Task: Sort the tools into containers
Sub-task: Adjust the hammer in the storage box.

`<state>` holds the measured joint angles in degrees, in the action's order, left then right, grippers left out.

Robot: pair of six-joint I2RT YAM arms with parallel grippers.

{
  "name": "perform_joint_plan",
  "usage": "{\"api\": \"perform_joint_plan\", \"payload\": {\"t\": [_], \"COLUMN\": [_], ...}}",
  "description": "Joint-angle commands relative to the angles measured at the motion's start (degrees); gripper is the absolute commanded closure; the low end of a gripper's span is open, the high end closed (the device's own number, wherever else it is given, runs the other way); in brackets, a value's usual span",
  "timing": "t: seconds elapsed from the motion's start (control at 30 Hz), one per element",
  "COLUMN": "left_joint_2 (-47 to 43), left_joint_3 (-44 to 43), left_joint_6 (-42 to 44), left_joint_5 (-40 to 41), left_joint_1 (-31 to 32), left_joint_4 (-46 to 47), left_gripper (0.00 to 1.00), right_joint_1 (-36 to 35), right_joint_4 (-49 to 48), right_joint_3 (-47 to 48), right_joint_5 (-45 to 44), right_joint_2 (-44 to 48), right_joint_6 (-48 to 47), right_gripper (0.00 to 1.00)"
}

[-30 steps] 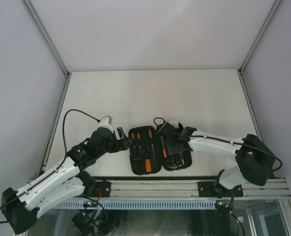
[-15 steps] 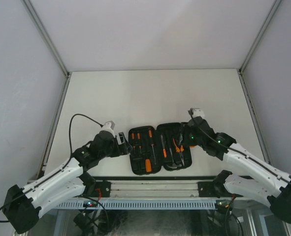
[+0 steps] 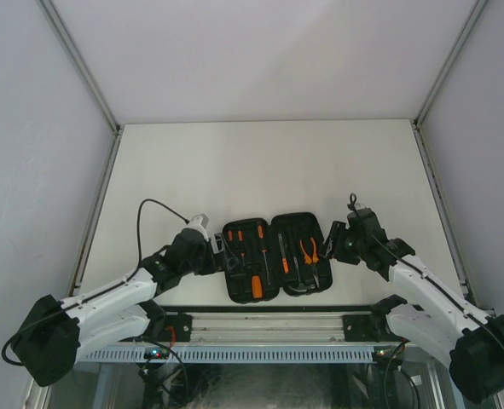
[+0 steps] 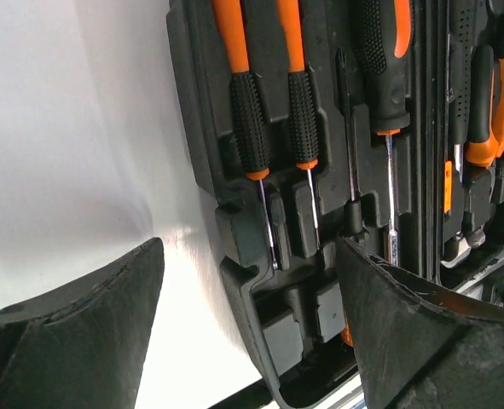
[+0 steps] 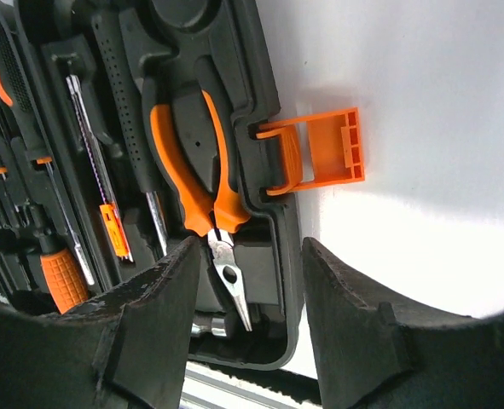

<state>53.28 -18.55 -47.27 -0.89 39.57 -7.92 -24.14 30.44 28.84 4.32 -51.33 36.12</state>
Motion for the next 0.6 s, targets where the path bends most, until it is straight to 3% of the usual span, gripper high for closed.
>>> {"api": "perform_joint_plan", "payload": {"t": [0.0, 0.23, 0.37, 0.57], "left_joint_2": [3.1, 9.9, 12.0, 8.9], "left_joint_3": [2.0, 3.2, 3.3, 2.6], "left_joint_6": [-1.7, -3.2, -3.7, -3.6], "left_joint_5": [-2.7, -6.1, -8.2, -9.3], "left_joint_1": [-0.4, -0.4, -0.4, -0.4], "left_joint_4": [9.0, 18.3, 22.7, 23.4], "left_gripper": [0.16, 0.19, 0.28, 0.43], "right_joint_1": [3.4, 6.0, 6.1, 6.1], "right_joint_4": [-6.5, -12.2, -14.3, -16.5], "right_joint_3": [-1.6, -5.1, -6.2, -7.6], "right_joint_5": [7.3, 13.9, 15.7, 17.4], "right_joint_2": [-2.0, -5.5, -7.0, -7.2], "right_joint_6": [-0.6, -0.1, 0.4, 1.1], "right_gripper": [0.50, 0.52, 0.57, 0.72]}}
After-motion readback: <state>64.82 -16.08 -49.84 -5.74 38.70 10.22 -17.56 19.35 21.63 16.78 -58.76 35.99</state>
